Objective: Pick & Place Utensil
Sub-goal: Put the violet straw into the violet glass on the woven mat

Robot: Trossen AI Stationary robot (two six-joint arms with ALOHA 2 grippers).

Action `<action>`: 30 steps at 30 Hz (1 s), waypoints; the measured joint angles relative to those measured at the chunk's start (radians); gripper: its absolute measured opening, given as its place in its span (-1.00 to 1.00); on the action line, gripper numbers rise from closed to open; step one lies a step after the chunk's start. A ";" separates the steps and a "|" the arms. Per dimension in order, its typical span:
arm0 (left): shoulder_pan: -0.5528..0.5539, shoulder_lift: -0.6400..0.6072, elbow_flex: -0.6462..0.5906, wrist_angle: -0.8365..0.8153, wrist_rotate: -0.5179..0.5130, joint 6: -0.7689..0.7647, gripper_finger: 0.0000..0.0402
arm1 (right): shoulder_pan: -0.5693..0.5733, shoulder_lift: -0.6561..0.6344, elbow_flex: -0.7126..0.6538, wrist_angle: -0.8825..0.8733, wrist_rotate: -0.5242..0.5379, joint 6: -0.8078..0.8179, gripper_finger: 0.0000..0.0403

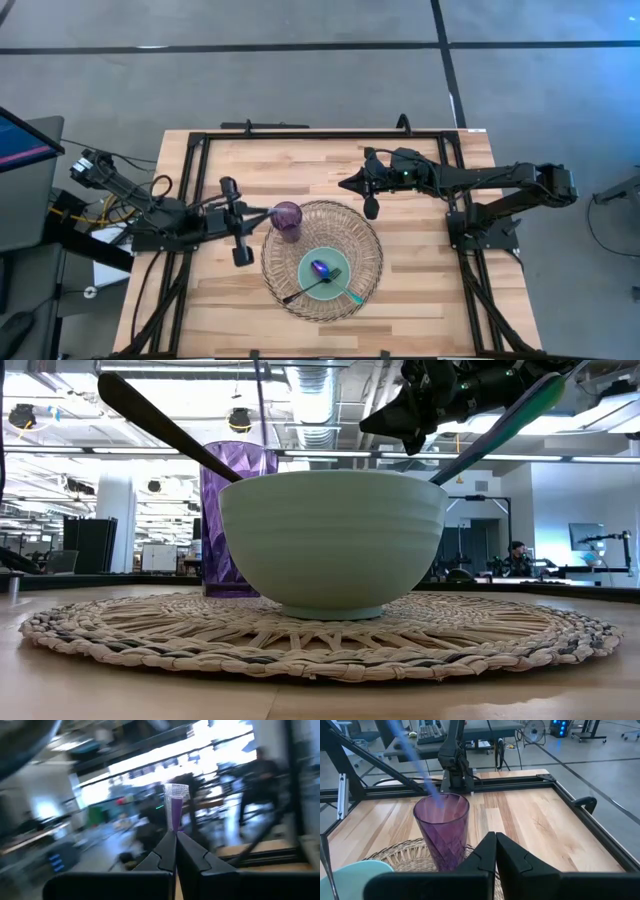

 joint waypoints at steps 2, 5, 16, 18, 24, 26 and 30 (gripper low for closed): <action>0.000 0.003 0.000 0.000 -0.094 0.006 -0.98 | 0.000 0.000 0.000 0.000 0.000 0.000 -0.99; 0.000 0.017 -0.013 -0.004 -0.181 -0.001 -0.98 | 0.000 0.000 0.000 0.000 0.000 0.000 -0.99; 0.000 0.063 -0.073 -0.003 -0.184 -0.113 -0.98 | 0.000 0.000 0.000 0.000 0.000 0.000 -0.99; 0.000 0.076 -0.076 -0.006 -0.184 -0.144 -0.98 | 0.000 0.000 0.000 0.000 0.000 0.000 -0.99; 0.000 0.138 -0.076 -0.006 -0.187 -0.192 -0.87 | 0.000 0.000 0.000 0.000 0.000 0.000 -0.99; 0.006 0.159 -0.076 -0.005 -0.187 -0.193 -0.78 | 0.000 0.000 0.000 0.000 0.000 0.000 -0.99; 0.028 0.183 -0.076 -0.005 -0.187 -0.194 -0.58 | 0.000 0.000 0.000 0.000 0.000 0.000 -0.99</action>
